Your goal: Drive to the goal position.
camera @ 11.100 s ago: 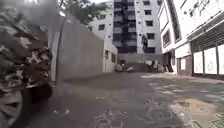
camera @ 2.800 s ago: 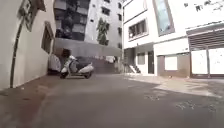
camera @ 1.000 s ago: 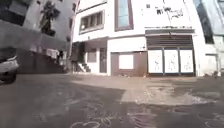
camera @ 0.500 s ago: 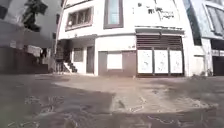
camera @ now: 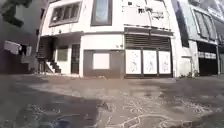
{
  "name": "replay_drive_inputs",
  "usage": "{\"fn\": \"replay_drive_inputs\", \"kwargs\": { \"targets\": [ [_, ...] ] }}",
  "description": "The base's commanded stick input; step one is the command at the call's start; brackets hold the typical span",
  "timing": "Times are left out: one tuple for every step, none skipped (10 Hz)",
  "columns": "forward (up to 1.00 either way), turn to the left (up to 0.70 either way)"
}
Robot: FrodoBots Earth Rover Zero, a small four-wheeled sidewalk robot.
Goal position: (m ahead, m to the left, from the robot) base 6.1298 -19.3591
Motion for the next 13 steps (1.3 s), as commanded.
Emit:
{"fn": "replay_drive_inputs", "kwargs": {
  "targets": [
    [1.00,-0.34],
    [1.00,-0.34],
    [1.00,-0.34],
    [1.00,-0.34],
    [1.00,-0.34],
    [1.00,-0.34],
    [1.00,-0.34],
    [1.00,-0.34],
    [1.00,-0.34],
    [1.00,-0.34],
    [1.00,-0.34],
    [1.00,-0.34],
    [1.00,-0.34]
  ]
}}
